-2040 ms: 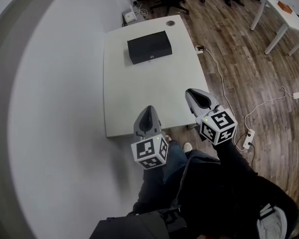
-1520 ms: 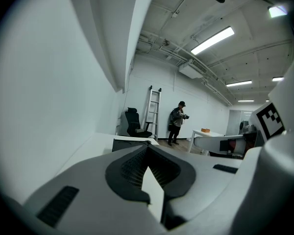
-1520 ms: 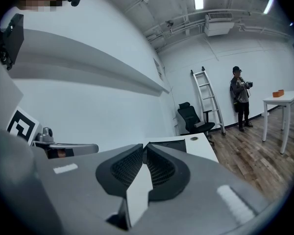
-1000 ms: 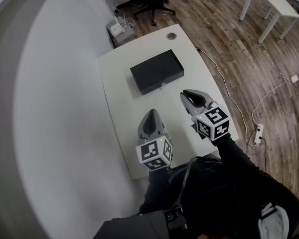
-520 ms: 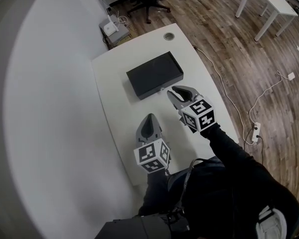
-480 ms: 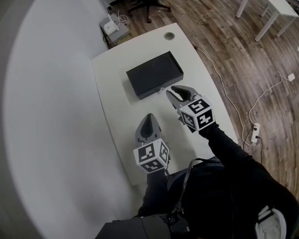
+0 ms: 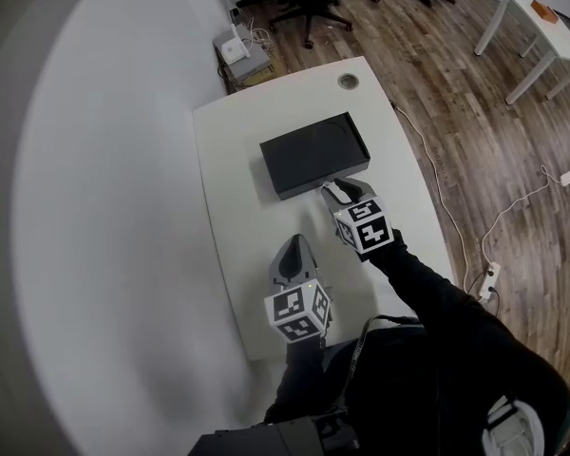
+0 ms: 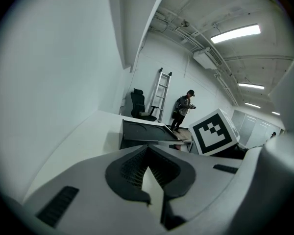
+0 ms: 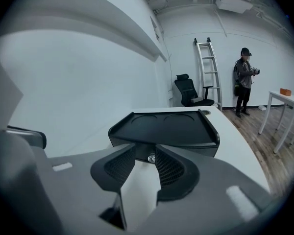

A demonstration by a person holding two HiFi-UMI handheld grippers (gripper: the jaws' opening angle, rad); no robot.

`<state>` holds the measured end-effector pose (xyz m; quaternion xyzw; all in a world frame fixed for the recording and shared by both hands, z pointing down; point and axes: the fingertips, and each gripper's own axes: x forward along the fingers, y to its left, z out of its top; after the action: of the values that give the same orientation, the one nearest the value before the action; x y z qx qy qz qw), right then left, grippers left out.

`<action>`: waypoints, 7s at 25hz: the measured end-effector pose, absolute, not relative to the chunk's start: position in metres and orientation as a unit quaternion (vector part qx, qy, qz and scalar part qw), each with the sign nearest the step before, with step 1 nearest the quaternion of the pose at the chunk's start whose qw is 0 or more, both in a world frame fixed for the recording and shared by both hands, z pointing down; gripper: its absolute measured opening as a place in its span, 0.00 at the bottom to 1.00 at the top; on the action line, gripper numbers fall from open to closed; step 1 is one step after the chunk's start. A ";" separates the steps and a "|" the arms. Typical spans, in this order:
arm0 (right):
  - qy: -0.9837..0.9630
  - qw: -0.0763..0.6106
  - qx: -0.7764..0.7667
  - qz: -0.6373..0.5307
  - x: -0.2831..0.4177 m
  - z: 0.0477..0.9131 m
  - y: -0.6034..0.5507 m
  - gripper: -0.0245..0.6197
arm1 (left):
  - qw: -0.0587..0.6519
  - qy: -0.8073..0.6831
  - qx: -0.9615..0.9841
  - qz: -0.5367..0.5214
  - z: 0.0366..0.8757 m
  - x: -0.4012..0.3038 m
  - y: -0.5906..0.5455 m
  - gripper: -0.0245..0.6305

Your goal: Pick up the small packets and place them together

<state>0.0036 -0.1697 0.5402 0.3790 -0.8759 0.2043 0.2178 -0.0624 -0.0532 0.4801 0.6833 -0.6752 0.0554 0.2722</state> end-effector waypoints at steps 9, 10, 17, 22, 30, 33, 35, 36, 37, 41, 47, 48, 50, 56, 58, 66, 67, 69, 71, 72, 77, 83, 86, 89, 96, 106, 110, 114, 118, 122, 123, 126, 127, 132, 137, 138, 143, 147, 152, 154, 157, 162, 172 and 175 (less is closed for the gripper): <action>-0.845 0.277 0.392 0.236 0.000 0.591 -0.181 0.22 | 0.284 -0.672 0.681 0.063 0.496 -0.069 -0.060 0.04; -0.844 0.279 0.393 0.238 -0.001 0.593 -0.181 0.22 | 0.285 -0.671 0.681 0.064 0.497 -0.070 -0.060 0.04; -0.833 0.281 0.419 0.228 -0.003 0.602 -0.192 0.21 | 0.291 -0.666 0.683 0.071 0.504 -0.075 -0.063 0.04; -0.828 0.287 0.427 0.222 -0.004 0.603 -0.194 0.19 | 0.294 -0.664 0.684 0.072 0.507 -0.079 -0.065 0.04; -0.824 0.297 0.435 0.209 -0.007 0.602 -0.193 0.15 | 0.294 -0.664 0.684 0.072 0.509 -0.081 -0.063 0.04; -0.825 0.298 0.432 0.209 -0.007 0.602 -0.193 0.15 | 0.294 -0.666 0.682 0.071 0.508 -0.082 -0.062 0.04; -0.826 0.297 0.432 0.207 -0.006 0.601 -0.193 0.15 | 0.294 -0.666 0.682 0.071 0.506 -0.082 -0.060 0.04; -0.825 0.299 0.431 0.208 -0.005 0.600 -0.191 0.15 | 0.294 -0.667 0.681 0.070 0.505 -0.081 -0.059 0.04; -0.825 0.300 0.431 0.211 -0.005 0.600 -0.189 0.15 | 0.293 -0.667 0.681 0.070 0.504 -0.081 -0.058 0.04; -0.823 0.301 0.433 0.212 -0.005 0.603 -0.187 0.15 | 0.292 -0.667 0.682 0.068 0.505 -0.081 -0.058 0.04; -0.821 0.304 0.430 0.219 -0.005 0.602 -0.185 0.15 | 0.291 -0.666 0.684 0.068 0.503 -0.079 -0.058 0.04; -0.821 0.304 0.430 0.220 -0.005 0.601 -0.184 0.15 | 0.291 -0.665 0.684 0.068 0.503 -0.078 -0.058 0.04; -0.822 0.302 0.431 0.219 -0.005 0.601 -0.183 0.15 | 0.292 -0.664 0.685 0.068 0.503 -0.078 -0.057 0.04; -0.823 0.303 0.429 0.218 -0.005 0.600 -0.182 0.15 | 0.267 -0.664 0.694 0.080 0.503 -0.096 -0.091 0.04; -0.822 0.305 0.428 0.220 -0.005 0.600 -0.181 0.15 | 0.265 -0.655 0.701 0.096 0.505 -0.105 -0.115 0.04; -0.824 0.308 0.424 0.215 -0.007 0.602 -0.183 0.15 | 0.269 -0.609 0.722 0.188 0.529 -0.114 -0.181 0.04; -0.824 0.309 0.424 0.215 -0.007 0.602 -0.183 0.15 | 0.270 -0.604 0.723 0.199 0.533 -0.113 -0.183 0.04; -0.824 0.308 0.423 0.217 -0.006 0.602 -0.183 0.15 | 0.275 -0.597 0.724 0.212 0.540 -0.110 -0.184 0.04; -0.825 0.309 0.421 0.217 -0.006 0.604 -0.182 0.15 | 0.279 -0.588 0.728 0.214 0.544 -0.105 -0.185 0.04; -0.825 0.309 0.421 0.217 -0.006 0.604 -0.182 0.15 | 0.281 -0.583 0.731 0.215 0.546 -0.102 -0.185 0.04; -0.823 0.312 0.421 0.219 -0.006 0.605 -0.180 0.15 | 0.298 -0.576 0.730 0.215 0.554 -0.094 -0.187 0.04; -0.821 0.315 0.418 0.229 -0.003 0.602 -0.170 0.15 | 0.311 -0.573 0.731 0.199 0.553 -0.094 -0.187 0.04; -0.820 0.319 0.413 0.233 -0.001 0.605 -0.163 0.15 | 0.319 -0.572 0.729 0.198 0.554 -0.094 -0.185 0.04; -0.819 0.324 0.409 0.238 0.001 0.606 -0.155 0.15 | 0.323 -0.567 0.730 0.203 0.554 -0.094 -0.184 0.04; -0.820 0.327 0.403 0.241 0.007 0.608 -0.141 0.15 | 0.325 -0.566 0.728 0.209 0.554 -0.093 -0.182 0.04; -0.819 0.331 0.401 0.244 0.013 0.608 -0.122 0.15 | 0.333 -0.561 0.727 0.215 0.553 -0.090 -0.177 0.04; -0.817 0.333 0.403 0.242 0.014 0.608 -0.116 0.15 | 0.334 -0.563 0.725 0.214 0.553 -0.091 -0.177 0.04; -0.818 0.332 0.404 0.241 0.016 0.609 -0.110 0.15 | 0.334 -0.562 0.724 0.220 0.555 -0.089 -0.176 0.04; -0.818 0.333 0.404 0.240 0.016 0.608 -0.104 0.15 | 0.335 -0.563 0.722 0.220 0.555 -0.090 -0.175 0.04; -0.817 0.334 0.403 0.243 0.016 0.609 -0.098 0.15 | 0.335 -0.563 0.722 0.223 0.556 -0.090 -0.175 0.04; -0.817 0.334 0.403 0.243 0.015 0.610 -0.097 0.15 | 0.336 -0.563 0.722 0.223 0.557 -0.090 -0.175 0.04; -0.815 0.334 0.404 0.246 0.016 0.611 -0.093 0.15 | 0.339 -0.562 0.721 0.221 0.557 -0.091 -0.175 0.04; -0.815 0.335 0.404 0.246 0.016 0.611 -0.092 0.15 | 0.340 -0.562 0.721 0.221 0.557 -0.091 -0.175 0.04; -0.815 0.335 0.402 0.248 0.021 0.611 -0.083 0.15 | 0.345 -0.561 0.718 0.223 0.558 -0.087 -0.170 0.04; -0.817 0.337 0.397 0.248 0.019 0.612 -0.079 0.15 | 0.345 -0.565 0.719 0.214 0.556 -0.088 -0.170 0.04; -0.817 0.337 0.397 0.247 0.019 0.612 -0.079 0.15 | 0.344 -0.565 0.719 0.212 0.554 -0.088 -0.170 0.04; -0.819 0.331 0.392 0.259 0.018 0.614 -0.079 0.15 | 0.343 -0.572 0.721 0.186 0.542 -0.091 -0.163 0.04; -0.827 0.323 0.357 0.290 0.022 0.606 -0.075 0.17 | 0.350 -0.585 0.717 0.149 0.531 -0.096 -0.149 0.04; -0.852 0.291 0.321 0.293 0.044 0.563 -0.077 0.21 | 0.371 -0.589 0.708 0.122 0.527 -0.099 -0.123 0.04; -0.861 0.280 0.322 0.276 0.057 0.541 -0.091 0.21 | 0.378 -0.592 0.702 0.116 0.529 -0.100 -0.111 0.04; -0.871 0.303 0.310 0.232 0.070 0.526 -0.119 0.21 | 0.385 -0.595 0.696 0.113 0.533 -0.096 -0.095 0.04; -0.866 0.420 0.218 0.165 0.070 0.552 -0.137 0.24 | 0.396 -0.590 0.694 0.113 0.541 -0.078 -0.073 0.04; -0.820 0.551 0.113 0.103 0.066 0.598 -0.141 0.24 | 0.410 -0.590 0.687 0.102 0.545 -0.059 -0.055 0.04; -0.810 0.569 0.097 0.106 0.064 0.603 -0.138 0.24 | 0.410 -0.595 0.684 0.102 0.544 -0.061 -0.054 0.04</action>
<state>0.0637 -0.1380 0.6033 0.0966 -0.8096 0.1065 0.5692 -0.0613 -0.0544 0.5445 0.6842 -0.5946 0.1016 0.4099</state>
